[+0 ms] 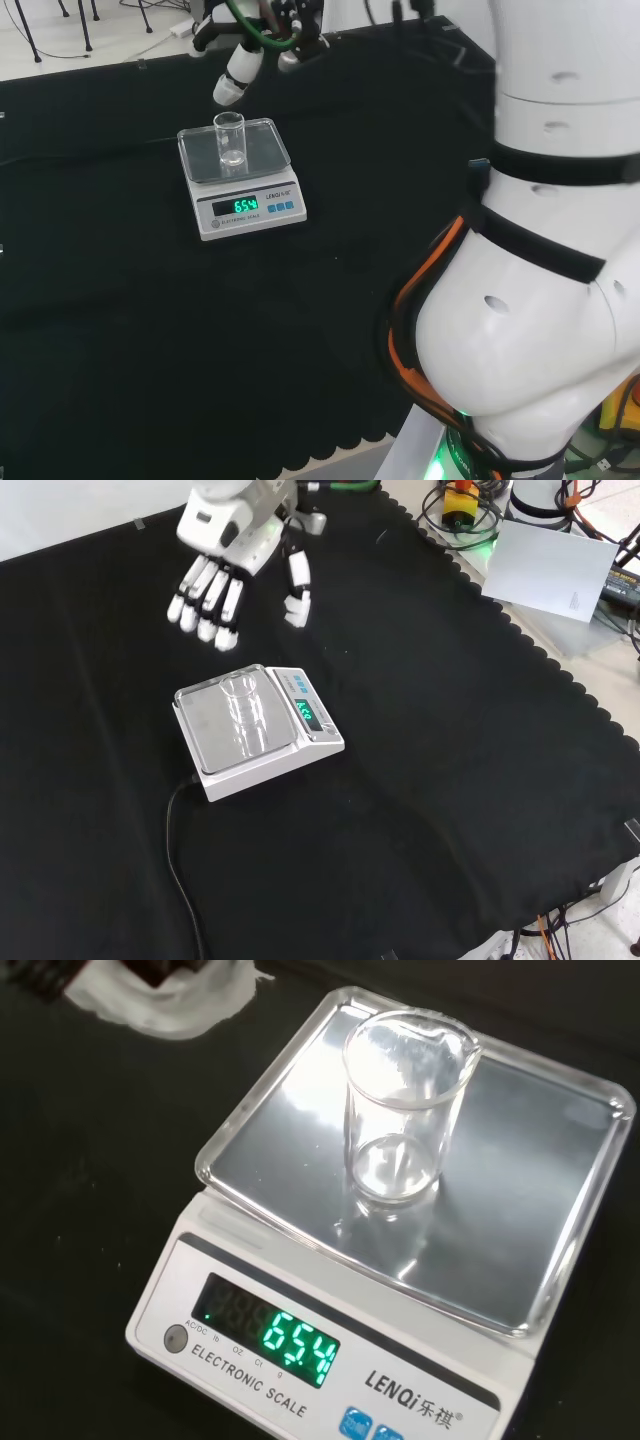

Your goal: Put the beaker on the electronic balance.

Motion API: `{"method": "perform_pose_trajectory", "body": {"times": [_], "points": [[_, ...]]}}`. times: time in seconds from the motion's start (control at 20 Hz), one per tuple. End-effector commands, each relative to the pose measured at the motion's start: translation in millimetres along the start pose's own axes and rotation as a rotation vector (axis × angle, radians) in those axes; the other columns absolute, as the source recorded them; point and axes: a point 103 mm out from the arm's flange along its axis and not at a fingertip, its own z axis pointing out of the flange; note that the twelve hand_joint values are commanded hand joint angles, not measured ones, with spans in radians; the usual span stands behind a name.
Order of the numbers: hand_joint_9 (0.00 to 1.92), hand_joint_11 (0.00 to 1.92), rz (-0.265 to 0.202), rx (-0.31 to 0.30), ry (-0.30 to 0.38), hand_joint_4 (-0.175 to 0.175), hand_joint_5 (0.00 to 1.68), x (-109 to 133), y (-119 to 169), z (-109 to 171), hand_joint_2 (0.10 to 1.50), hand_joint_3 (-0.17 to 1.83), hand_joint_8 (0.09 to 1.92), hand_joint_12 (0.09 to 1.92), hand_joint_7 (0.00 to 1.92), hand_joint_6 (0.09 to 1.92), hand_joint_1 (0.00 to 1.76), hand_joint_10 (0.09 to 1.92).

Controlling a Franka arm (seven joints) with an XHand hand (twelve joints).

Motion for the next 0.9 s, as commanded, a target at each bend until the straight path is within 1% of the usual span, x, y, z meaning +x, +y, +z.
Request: {"method": "perform_pose_trajectory", "body": {"times": [0.05,0.1,0.15,0.2,0.25,0.3,0.35,0.4,0.5,0.55,0.75,0.85,0.9], "points": [[0.00,0.00,0.108,-0.203,-0.026,-0.001,0.50,-8.4,-66.7,-6.2,0.69,0.34,0.62,0.09,0.34,0.09,0.80,0.59],[0.01,0.00,0.133,-0.216,-0.026,-0.009,0.52,-9.7,-76.0,-3.0,0.69,0.34,0.62,0.09,0.37,0.09,0.80,0.66],[0.07,0.00,0.159,-0.235,-0.032,-0.017,0.54,-11.0,-86.3,-0.2,0.69,0.36,0.62,0.12,0.41,0.12,0.80,0.70],[0.21,0.00,0.185,-0.257,-0.036,-0.027,0.59,-12.2,-96.3,2.5,0.70,0.37,0.63,0.52,0.49,0.17,0.82,0.72],[0.39,0.04,0.215,-0.270,-0.038,-0.043,0.67,-13.6,-106.8,5.1,0.70,0.40,0.65,0.89,0.58,0.28,0.83,0.74],[0.54,0.11,0.242,-0.276,-0.038,-0.061,0.73,-15.2,-116.3,7.3,0.69,0.44,0.67,1.14,0.66,0.39,0.84,0.76],[0.65,0.19,0.272,-0.274,-0.033,-0.076,0.78,-17.8,-126.6,9.8,0.69,0.48,0.69,1.28,0.71,0.49,0.86,0.76],[0.73,0.25,0.298,-0.274,-0.029,-0.089,0.82,-20.3,-134.4,11.8,0.68,0.51,0.70,1.34,0.75,0.56,0.87,0.77],[0.80,0.31,0.351,-0.258,-0.013,-0.101,0.86,-28.7,-149.1,16.2,0.68,0.54,0.71,1.39,0.79,0.62,0.88,0.78],[0.82,0.33,0.377,-0.252,-0.025,-0.105,0.88,-32.3,-155.2,19.4,0.68,0.55,0.72,1.39,0.80,0.64,0.88,0.78],[0.87,0.38,0.461,-0.241,0.034,-0.122,0.91,-41.1,-185.2,29.5,0.68,0.58,0.72,1.39,0.85,0.66,0.89,0.78],[0.88,0.39,0.495,-0.247,0.050,-0.126,0.92,-41.2,-197.4,31.0,0.69,0.59,0.73,1.39,0.88,0.67,0.89,0.78],[0.89,0.40,0.504,-0.250,0.052,-0.128,0.93,-40.1,-200.9,31.6,0.69,0.59,0.73,1.39,0.89,0.67,0.89,0.78]]}}
